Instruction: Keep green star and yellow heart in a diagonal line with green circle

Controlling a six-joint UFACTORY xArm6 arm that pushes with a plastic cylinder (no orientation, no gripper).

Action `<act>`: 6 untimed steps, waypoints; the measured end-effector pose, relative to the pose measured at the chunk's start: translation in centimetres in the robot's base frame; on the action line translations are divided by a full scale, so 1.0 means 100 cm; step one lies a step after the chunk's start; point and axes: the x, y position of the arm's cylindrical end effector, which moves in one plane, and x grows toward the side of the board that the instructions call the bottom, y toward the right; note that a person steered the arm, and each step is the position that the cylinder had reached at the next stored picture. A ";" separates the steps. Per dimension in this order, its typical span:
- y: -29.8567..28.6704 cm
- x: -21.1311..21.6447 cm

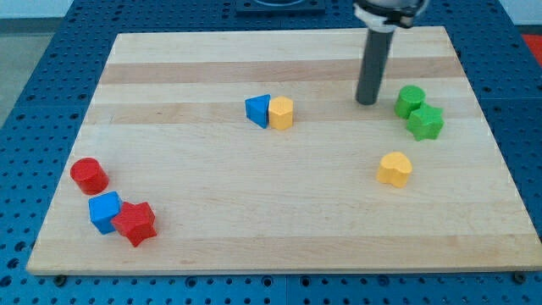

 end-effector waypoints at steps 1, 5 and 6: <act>0.035 0.000; 0.009 0.065; -0.012 0.112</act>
